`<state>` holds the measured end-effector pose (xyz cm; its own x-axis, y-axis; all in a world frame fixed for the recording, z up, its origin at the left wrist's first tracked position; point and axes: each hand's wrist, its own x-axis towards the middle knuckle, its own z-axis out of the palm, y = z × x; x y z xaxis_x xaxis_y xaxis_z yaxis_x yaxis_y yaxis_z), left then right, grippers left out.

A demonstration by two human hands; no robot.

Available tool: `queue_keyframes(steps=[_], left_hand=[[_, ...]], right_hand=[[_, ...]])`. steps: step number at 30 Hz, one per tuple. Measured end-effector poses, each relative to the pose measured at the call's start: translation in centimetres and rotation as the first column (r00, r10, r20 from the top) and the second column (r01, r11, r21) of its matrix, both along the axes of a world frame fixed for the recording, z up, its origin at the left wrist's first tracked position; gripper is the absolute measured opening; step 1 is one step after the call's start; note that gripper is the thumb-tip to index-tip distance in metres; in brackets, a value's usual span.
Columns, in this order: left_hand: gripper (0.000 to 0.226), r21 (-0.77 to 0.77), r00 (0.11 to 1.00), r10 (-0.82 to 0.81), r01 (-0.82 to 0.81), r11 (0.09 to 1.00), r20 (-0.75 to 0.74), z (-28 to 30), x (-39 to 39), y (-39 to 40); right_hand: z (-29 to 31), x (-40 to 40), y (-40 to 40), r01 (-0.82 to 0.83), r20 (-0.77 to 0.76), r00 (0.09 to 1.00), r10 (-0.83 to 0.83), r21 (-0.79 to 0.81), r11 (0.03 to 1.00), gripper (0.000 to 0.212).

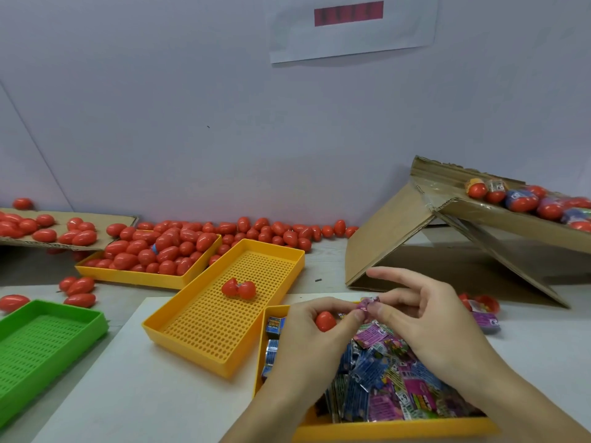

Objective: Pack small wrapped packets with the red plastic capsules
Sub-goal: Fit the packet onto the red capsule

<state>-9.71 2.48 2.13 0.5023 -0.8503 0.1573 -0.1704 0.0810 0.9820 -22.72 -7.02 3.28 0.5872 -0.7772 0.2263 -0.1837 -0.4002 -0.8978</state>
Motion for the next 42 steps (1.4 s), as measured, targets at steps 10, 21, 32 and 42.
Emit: queue_keyframes(steps=[10, 21, 32, 42], left_hand=[[0.012, 0.064, 0.961, 0.082, -0.068, 0.996, -0.264, -0.42, 0.56, -0.13], [0.01, 0.097, 0.998, -0.035, 0.04, 0.995, -0.055, -0.41, 0.16, -0.16], [0.011, 0.052, 0.963, 0.086, -0.075, 0.996, -0.256, -0.38, 0.49, -0.21], [0.013, -0.028, 0.995, 0.075, -0.077, 0.997, -0.062, -0.41, 0.3, -0.34]], right_hand=[[0.28, -0.28, -0.24, -0.063, -0.04, 0.997, 0.063, -0.011, 0.998, 0.043], [0.18, -0.15, 0.24, -0.105, 0.074, 0.992, 0.102, 0.036, 0.994, 0.044], [0.56, -0.25, 0.23, -0.13, 0.11, 0.987, 0.115, 0.149, 0.98, 0.042], [0.22, -0.26, -0.14, -0.145, -0.027, 0.988, 0.153, 0.184, 0.972, 0.012]])
